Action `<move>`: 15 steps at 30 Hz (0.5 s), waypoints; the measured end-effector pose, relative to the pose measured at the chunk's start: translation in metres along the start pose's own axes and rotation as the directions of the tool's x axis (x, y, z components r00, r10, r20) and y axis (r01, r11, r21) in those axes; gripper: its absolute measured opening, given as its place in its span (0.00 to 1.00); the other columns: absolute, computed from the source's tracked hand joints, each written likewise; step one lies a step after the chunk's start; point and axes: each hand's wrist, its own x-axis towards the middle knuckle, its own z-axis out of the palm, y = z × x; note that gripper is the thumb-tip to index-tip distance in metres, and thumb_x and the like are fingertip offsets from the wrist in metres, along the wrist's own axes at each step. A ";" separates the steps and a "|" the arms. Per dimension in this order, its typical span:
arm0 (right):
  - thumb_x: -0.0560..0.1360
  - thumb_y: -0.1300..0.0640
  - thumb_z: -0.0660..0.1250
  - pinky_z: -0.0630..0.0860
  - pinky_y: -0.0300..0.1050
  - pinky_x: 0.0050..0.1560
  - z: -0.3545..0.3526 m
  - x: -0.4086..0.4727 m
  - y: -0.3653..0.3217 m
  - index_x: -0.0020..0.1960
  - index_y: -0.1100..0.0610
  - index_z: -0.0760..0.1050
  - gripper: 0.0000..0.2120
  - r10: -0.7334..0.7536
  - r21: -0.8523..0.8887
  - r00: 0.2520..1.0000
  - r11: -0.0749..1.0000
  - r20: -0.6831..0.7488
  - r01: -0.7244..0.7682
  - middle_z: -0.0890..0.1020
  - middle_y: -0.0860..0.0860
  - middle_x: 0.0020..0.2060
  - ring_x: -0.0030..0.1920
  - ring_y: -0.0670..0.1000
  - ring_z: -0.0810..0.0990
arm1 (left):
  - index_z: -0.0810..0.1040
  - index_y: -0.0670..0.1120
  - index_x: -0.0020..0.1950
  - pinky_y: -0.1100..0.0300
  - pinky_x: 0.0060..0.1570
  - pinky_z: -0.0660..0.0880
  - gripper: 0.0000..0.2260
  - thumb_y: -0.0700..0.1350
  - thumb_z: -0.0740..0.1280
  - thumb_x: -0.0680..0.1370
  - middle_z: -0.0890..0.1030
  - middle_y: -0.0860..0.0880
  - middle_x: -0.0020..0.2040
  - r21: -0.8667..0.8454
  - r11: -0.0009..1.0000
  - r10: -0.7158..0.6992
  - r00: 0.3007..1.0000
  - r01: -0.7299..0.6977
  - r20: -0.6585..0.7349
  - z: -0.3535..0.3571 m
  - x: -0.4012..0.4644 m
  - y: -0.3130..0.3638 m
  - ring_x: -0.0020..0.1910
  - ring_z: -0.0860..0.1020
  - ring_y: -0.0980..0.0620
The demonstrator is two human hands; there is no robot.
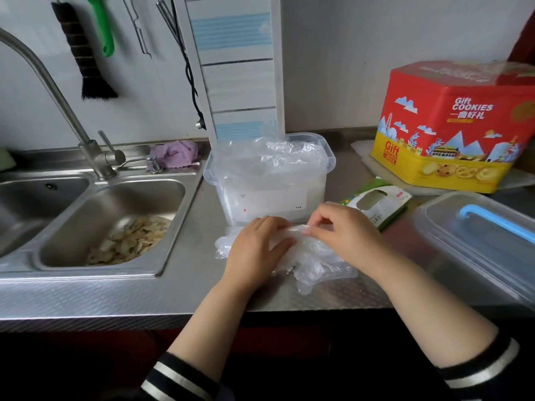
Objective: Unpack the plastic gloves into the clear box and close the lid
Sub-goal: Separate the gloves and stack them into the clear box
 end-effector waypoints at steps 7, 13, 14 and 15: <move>0.75 0.55 0.70 0.76 0.50 0.53 0.000 0.009 0.000 0.47 0.58 0.84 0.08 -0.097 0.074 0.990 0.992 -0.100 0.105 0.82 0.46 0.46 0.48 0.48 0.80 | 0.79 0.44 0.43 0.64 0.41 0.69 0.11 0.52 0.67 0.76 0.80 0.52 0.40 -0.055 0.997 -0.059 0.975 0.049 -0.213 -0.005 -0.001 0.004 0.42 0.74 0.56; 0.77 0.56 0.68 0.76 0.49 0.54 -0.005 0.017 -0.006 0.48 0.59 0.83 0.08 -0.124 0.118 0.984 0.983 -0.125 0.139 0.81 0.47 0.46 0.50 0.47 0.79 | 0.82 0.47 0.43 0.66 0.46 0.71 0.11 0.52 0.64 0.78 0.79 0.57 0.42 -0.193 0.978 -0.132 0.955 0.082 -0.267 -0.012 0.003 0.004 0.45 0.77 0.56; 0.77 0.55 0.67 0.76 0.50 0.53 -0.006 0.018 -0.007 0.48 0.59 0.82 0.08 -0.112 0.114 0.986 0.985 -0.125 0.127 0.82 0.48 0.45 0.49 0.48 0.79 | 0.83 0.48 0.44 0.65 0.47 0.71 0.10 0.51 0.65 0.78 0.80 0.57 0.43 -0.205 0.975 -0.141 0.953 0.087 -0.267 -0.013 0.005 0.005 0.46 0.78 0.56; 0.77 0.54 0.67 0.76 0.51 0.51 -0.007 0.019 -0.008 0.48 0.58 0.82 0.08 -0.103 0.107 0.987 0.987 -0.127 0.117 0.81 0.48 0.44 0.47 0.49 0.79 | 0.83 0.48 0.44 0.64 0.47 0.72 0.09 0.50 0.66 0.78 0.80 0.57 0.43 -0.213 0.973 -0.147 0.952 0.091 -0.268 -0.016 0.008 0.006 0.47 0.78 0.55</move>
